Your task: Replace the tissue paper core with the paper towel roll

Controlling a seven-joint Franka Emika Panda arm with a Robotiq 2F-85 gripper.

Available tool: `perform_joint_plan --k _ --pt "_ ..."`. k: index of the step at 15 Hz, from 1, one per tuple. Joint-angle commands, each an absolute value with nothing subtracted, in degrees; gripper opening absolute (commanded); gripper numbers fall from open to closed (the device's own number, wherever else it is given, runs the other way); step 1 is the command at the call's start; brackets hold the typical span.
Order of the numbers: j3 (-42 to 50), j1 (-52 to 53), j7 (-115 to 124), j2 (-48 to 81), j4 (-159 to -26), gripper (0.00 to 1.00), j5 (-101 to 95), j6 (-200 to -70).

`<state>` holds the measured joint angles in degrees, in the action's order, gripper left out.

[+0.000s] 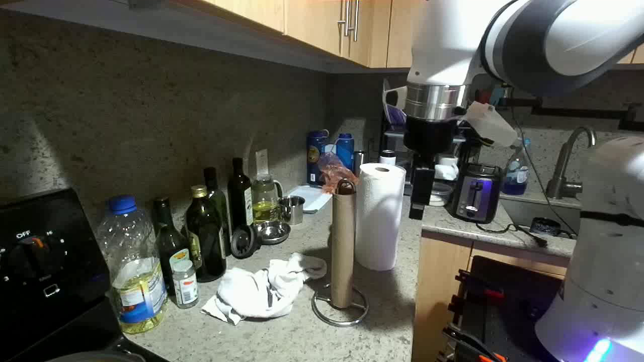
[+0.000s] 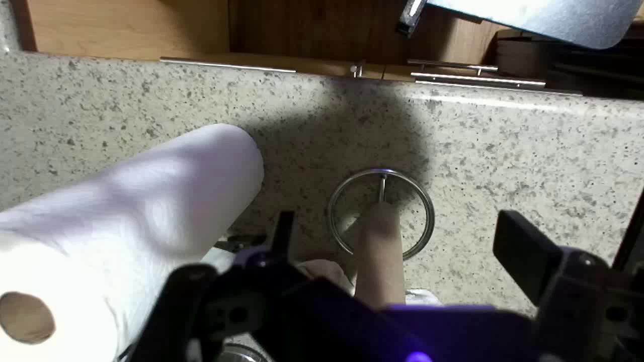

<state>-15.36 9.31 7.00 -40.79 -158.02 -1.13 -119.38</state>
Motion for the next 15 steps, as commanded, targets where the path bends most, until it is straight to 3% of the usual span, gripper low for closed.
perform_joint_plan --k 1,15 --pt "-14.6 10.1 7.5 -40.6 -157.9 1.0 -1.7 -119.2" --pt "-12.6 9.5 7.3 -32.4 -150.1 1.0 -1.0 -124.7"
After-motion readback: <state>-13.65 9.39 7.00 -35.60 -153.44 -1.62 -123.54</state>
